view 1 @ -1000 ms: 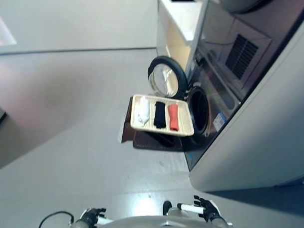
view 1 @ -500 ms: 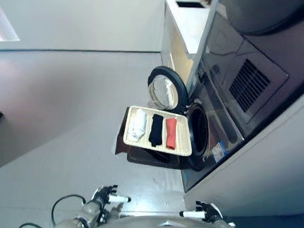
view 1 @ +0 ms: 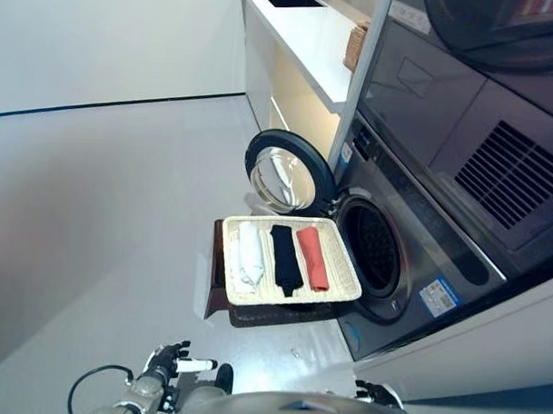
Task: Pick up the clothes and place them into the washing machine
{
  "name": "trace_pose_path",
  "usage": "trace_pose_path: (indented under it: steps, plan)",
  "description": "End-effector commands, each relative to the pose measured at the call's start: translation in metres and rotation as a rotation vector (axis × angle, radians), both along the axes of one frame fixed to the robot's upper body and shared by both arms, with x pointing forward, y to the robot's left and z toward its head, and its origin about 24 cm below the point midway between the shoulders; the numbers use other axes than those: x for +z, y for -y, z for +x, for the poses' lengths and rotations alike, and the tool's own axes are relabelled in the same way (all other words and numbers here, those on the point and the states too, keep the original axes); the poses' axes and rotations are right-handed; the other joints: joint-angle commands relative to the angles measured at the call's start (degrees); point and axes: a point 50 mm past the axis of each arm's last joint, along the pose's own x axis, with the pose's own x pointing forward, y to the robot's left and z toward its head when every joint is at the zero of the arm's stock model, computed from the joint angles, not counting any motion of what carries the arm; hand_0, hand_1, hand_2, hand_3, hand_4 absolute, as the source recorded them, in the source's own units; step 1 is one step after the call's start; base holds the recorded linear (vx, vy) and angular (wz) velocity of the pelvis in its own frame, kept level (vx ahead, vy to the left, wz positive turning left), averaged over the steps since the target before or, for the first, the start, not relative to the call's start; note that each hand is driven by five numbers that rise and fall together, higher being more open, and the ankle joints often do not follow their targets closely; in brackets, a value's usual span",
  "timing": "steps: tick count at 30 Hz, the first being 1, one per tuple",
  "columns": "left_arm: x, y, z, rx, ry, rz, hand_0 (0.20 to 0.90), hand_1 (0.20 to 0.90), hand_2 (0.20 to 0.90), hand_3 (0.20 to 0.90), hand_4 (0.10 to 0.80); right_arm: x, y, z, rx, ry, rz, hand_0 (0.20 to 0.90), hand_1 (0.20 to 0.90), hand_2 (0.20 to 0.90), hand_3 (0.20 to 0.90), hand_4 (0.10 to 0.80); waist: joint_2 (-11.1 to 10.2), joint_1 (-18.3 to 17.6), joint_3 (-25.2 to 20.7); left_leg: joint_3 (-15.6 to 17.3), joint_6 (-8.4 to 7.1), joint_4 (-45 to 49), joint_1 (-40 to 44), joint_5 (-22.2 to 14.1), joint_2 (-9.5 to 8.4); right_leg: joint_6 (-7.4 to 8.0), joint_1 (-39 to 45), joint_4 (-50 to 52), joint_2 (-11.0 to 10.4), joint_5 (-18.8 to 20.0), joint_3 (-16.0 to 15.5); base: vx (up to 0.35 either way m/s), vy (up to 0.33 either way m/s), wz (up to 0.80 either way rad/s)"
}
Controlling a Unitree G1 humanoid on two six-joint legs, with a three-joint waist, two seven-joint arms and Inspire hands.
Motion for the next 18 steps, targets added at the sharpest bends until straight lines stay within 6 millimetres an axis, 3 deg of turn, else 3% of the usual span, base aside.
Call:
trace_pose_path:
  steps: [1,2,3,4,5,6,7,11,12,14,16,18]
  plan:
    - [0.003,-0.005,0.003,-0.036,0.042,0.026,0.9,0.9,0.9,0.9,0.8,0.009,0.013,0.03,-0.005,0.127,-0.025,0.9,0.9,0.9,0.9,0.8,0.7,0.91,-1.74,0.85,-2.13,7.55,-8.16,-1.87,1.55,-2.9,-5.65,14.73,4.87,13.89,3.26,0.191,0.282,0.02]
    - [0.006,-0.01,0.008,-0.045,0.047,0.049,0.9,0.9,0.9,0.9,0.8,0.01,0.012,0.035,-0.002,0.141,-0.026,0.9,0.9,0.9,0.9,0.8,2.6,-0.36,0.31,0.98,-1.02,7.37,-5.57,-2.82,2.08,-3.15,-10.8,23.53,6.74,15.68,0.2,0.208,0.297,-0.08]
    - [0.006,-0.012,0.008,-0.042,0.046,0.055,0.9,0.9,0.9,0.9,0.8,0.01,0.012,0.035,-0.004,0.142,-0.028,0.9,0.9,0.9,0.9,0.8,3.49,-0.6,0.72,0.9,-0.83,6.89,-4.28,-3.3,2.46,-3.52,-13.16,25.26,6.67,14.24,-1.99,0.168,0.231,-0.01]
    - [0.006,-0.012,0.008,-0.042,0.046,0.055,0.9,0.9,0.9,0.9,0.8,0.01,0.012,0.035,-0.004,0.142,-0.028,0.9,0.9,0.9,0.9,0.8,3.3,-0.77,0.83,0.81,-0.82,6.93,-4.19,-3.36,2.23,-3.54,-13.15,25.65,6.46,13.89,-2.1,0.279,0.164,-0.08]
    - [0.005,-0.014,0.004,-0.04,0.031,0.063,0.9,0.9,0.9,0.9,0.8,0.01,0.015,0.032,-0.013,0.134,-0.037,0.9,0.9,0.9,0.9,0.8,4.32,-1.15,0.54,1.02,-0.92,5.59,-1.18,-4.68,2.51,-4.71,-16.37,21.94,5.01,9.93,-7.33,0.315,0.107,-0.03]
    - [0.005,-0.015,0.002,-0.034,0.024,0.064,0.9,0.9,0.9,0.9,0.8,0.01,0.017,0.03,-0.018,0.125,-0.044,0.9,0.9,0.9,0.9,0.8,4.37,-1.35,0.46,0.89,-1.18,4.89,0.43,-5.52,2.32,-5.18,-17.4,18.02,4.39,7.46,-10.45,0.323,0.106,-0.05]
    - [0.004,-0.015,0.001,-0.034,0.023,0.064,0.9,0.9,0.9,0.9,0.8,0.01,0.017,0.029,-0.018,0.124,-0.044,0.9,0.9,0.9,0.9,0.8,4.32,-1.62,0.7,0.64,-1.2,4.83,0.84,-5.67,2.22,-5.22,-16.95,18.12,4.26,7.09,-10.71,0.239,-0.002,0.01]
    - [0.001,-0.011,-0.006,-0.04,-0.003,0.051,0.9,0.9,0.9,0.9,0.8,0.01,0.021,0.024,-0.01,0.089,-0.061,0.9,0.9,0.9,0.9,0.8,2.37,-2.75,0.33,0.76,-1.93,2.38,6.48,-9.08,0.1,-4.11,-20.56,-1.38,2.3,13.25,-19.15,0.317,-0.068,0.08]
    - [0.0,-0.009,-0.006,-0.039,-0.001,0.044,0.9,0.9,0.9,0.9,0.8,0.009,0.021,0.023,-0.015,0.089,-0.057,0.9,0.9,0.9,0.9,0.8,2.03,-2.93,0.24,0.68,-2.06,2.33,7.45,-10.17,-0.15,-3.62,-19.64,-4.32,2.19,14.64,-20.11,0.31,-0.092,0.06]
    - [-0.001,-0.004,-0.007,-0.045,0.0,0.032,0.9,0.9,0.9,0.9,0.8,0.008,0.019,0.019,-0.011,0.077,-0.046,0.9,0.9,0.9,0.9,0.8,1.3,-3.62,-0.7,0.12,-2.07,2.86,8.14,-11.7,-0.23,-4.2,-18.14,-6.21,3.4,14.96,-15.72,0.308,-0.116,0.12]
    - [-0.001,0.001,-0.007,-0.025,0.009,0.013,0.9,0.9,0.9,0.9,0.8,0.008,0.019,0.017,-0.012,0.071,-0.045,0.9,0.9,0.9,0.9,0.8,1.34,-2.88,-1.43,0.01,-2.73,3.96,8.5,-11.98,0.42,-4.33,-16.33,-6.83,3.62,14.9,-15.38,0.237,-0.123,0.19]
    - [-0.003,0.012,-0.007,-0.025,0.013,-0.025,0.9,0.9,0.9,0.9,0.8,0.008,0.019,0.019,0.002,0.074,-0.04,0.9,0.9,0.9,0.9,0.8,1.49,-2.66,-2.11,-0.31,-3.94,7.93,8.64,-12.05,1.58,-5.7,-13.84,-7.51,5.2,13.8,-15.2,0.188,-0.173,0.1]
